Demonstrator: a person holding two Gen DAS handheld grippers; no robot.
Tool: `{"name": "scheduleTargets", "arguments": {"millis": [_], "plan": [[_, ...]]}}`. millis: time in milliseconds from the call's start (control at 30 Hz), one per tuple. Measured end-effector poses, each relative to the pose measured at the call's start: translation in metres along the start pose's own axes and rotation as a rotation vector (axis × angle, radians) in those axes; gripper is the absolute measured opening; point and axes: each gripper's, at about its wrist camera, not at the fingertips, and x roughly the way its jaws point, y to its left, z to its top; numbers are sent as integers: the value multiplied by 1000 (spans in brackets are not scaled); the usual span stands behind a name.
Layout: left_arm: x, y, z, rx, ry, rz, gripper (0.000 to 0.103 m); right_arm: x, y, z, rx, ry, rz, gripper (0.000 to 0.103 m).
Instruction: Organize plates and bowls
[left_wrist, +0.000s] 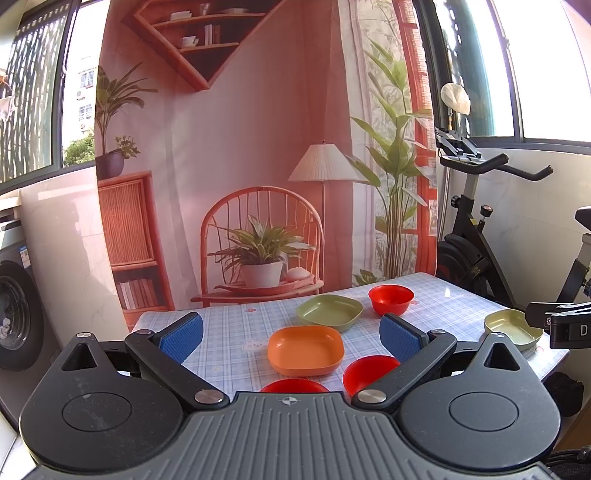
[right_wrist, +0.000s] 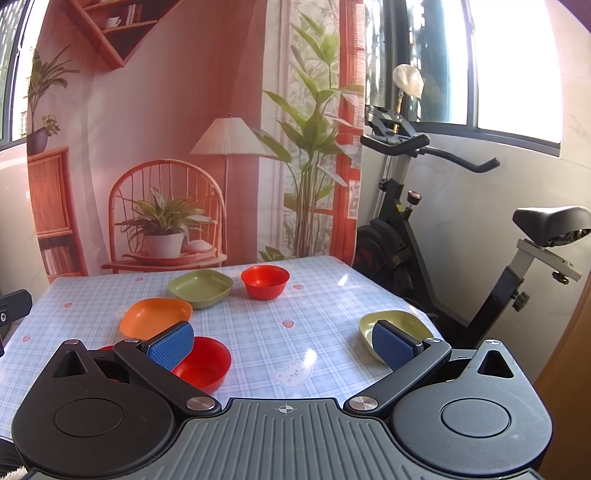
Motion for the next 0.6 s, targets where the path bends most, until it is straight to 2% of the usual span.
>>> {"name": "scheduleTargets", "arguments": {"millis": [600], "plan": [[0,1,-1,-2,5,-1,102,1,3,0,-1,5,2,103]]}}
